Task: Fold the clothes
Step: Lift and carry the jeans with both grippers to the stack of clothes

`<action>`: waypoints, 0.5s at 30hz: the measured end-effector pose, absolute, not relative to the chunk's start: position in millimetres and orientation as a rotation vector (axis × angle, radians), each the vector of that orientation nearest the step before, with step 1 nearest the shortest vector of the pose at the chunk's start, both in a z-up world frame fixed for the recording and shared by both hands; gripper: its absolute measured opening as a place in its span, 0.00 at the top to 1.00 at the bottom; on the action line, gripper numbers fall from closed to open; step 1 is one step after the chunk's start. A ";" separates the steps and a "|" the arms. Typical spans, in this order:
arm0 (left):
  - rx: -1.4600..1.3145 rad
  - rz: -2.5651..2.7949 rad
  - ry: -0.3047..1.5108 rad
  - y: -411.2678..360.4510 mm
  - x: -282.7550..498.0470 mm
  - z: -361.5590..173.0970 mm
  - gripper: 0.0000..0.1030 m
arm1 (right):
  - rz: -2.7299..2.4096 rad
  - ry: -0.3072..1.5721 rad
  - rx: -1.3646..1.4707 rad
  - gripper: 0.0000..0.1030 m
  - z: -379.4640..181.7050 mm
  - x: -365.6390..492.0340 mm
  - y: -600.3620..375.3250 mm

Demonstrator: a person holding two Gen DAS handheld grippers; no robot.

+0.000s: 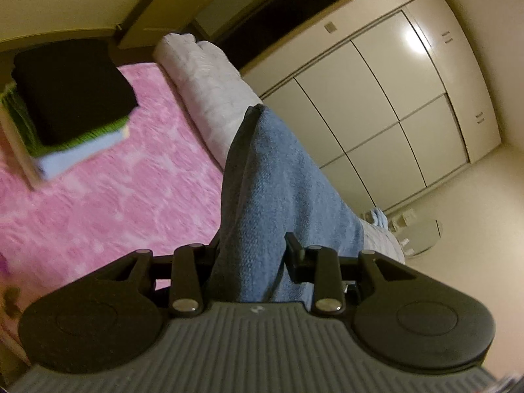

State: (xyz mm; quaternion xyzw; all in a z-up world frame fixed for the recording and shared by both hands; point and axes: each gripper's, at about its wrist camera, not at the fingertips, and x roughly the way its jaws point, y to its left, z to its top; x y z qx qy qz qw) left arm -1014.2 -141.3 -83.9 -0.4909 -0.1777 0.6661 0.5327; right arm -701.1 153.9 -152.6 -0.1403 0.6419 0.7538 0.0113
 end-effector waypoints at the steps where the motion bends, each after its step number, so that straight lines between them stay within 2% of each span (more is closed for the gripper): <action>1: -1.175 1.588 -0.419 -142.8 -1030.0 -86.6 0.71 | 2.349 2.007 -0.441 0.61 -155.8 -714.3 151.6; 9: -1.227 1.506 -0.276 -131.2 -1207.3 -102.5 0.71 | 2.179 2.067 -0.343 0.61 -186.7 -844.7 118.0; 15: -1.239 1.446 -0.154 -87.1 -1341.7 -107.5 0.71 | 2.063 2.081 -0.265 0.61 -196.5 -951.4 116.2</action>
